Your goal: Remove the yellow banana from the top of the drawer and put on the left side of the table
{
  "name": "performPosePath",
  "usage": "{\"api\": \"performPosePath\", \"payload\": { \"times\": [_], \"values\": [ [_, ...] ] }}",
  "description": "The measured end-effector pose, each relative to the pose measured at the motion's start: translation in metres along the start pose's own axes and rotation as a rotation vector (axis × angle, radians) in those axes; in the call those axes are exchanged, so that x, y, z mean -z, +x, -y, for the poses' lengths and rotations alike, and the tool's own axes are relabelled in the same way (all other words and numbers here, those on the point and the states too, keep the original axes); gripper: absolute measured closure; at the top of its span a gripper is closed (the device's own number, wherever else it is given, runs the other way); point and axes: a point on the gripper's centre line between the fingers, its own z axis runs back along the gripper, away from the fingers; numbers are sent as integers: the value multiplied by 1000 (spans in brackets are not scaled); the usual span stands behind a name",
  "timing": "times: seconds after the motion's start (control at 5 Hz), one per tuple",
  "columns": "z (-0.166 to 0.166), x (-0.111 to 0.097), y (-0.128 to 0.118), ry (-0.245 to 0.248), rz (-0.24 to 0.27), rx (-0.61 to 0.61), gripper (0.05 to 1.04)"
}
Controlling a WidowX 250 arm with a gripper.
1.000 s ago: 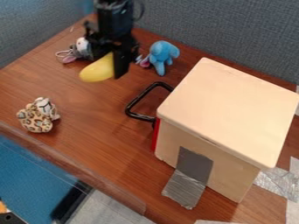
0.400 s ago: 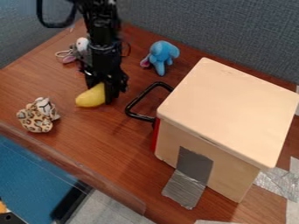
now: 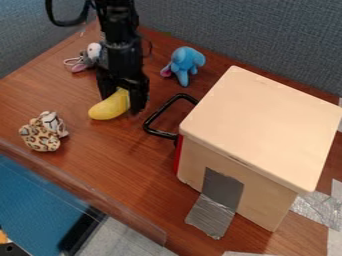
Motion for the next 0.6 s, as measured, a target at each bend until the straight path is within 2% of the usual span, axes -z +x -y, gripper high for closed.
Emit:
{"api": "performPosePath", "payload": {
  "times": [0.2,0.4,0.6],
  "values": [
    [-2,-38,4,29,28,-12,77],
    [-2,-61,2,70,-16,-27,82],
    [3,-75,-1,106,-27,-29,83]
  ]
}}
